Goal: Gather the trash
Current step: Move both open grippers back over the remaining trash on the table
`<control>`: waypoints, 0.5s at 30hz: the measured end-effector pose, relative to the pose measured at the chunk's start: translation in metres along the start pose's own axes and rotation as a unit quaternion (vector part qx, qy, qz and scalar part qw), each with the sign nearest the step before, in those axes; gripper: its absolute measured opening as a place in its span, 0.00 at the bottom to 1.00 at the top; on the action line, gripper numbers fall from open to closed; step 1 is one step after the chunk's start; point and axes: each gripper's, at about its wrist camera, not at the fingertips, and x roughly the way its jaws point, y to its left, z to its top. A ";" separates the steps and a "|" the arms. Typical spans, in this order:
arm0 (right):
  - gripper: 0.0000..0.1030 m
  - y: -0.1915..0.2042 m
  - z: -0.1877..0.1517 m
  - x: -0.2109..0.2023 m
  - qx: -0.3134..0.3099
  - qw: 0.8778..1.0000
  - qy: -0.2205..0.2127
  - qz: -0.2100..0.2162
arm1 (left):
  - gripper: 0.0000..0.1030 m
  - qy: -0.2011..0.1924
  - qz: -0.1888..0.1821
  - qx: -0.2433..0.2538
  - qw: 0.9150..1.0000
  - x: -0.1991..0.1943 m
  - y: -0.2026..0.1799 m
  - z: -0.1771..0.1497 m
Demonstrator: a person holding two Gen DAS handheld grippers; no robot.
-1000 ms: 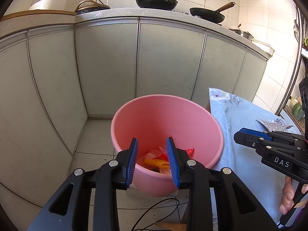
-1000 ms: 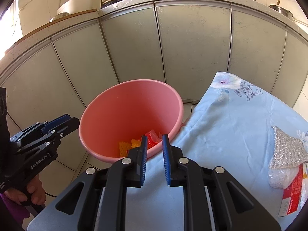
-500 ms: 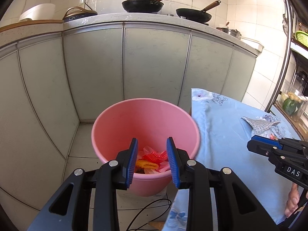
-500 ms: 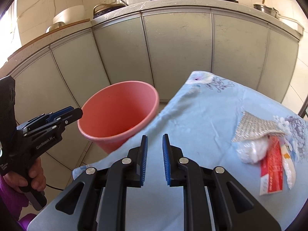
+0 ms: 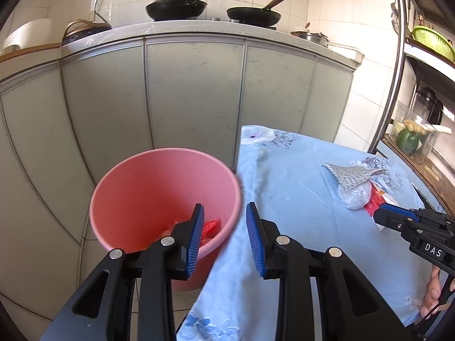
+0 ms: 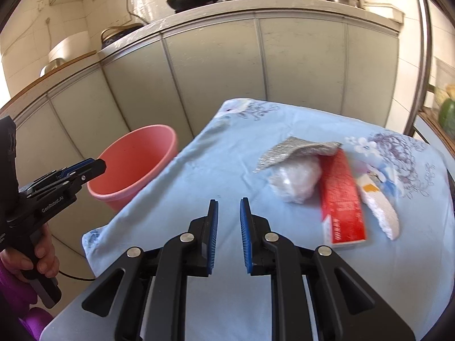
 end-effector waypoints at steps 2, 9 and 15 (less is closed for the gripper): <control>0.16 -0.013 -0.003 -0.004 0.015 1.000 -0.003 -0.007 | 0.29 0.001 -0.003 0.008 1.000 0.002 -0.008 0.001; 0.16 -0.042 -0.011 -0.013 0.046 0.999 -0.009 -0.026 | 0.29 0.003 -0.017 0.032 0.999 0.007 -0.032 0.009; 0.16 -0.063 -0.017 -0.016 0.069 0.997 -0.008 -0.035 | 0.29 0.005 -0.040 0.050 0.998 0.009 -0.054 0.014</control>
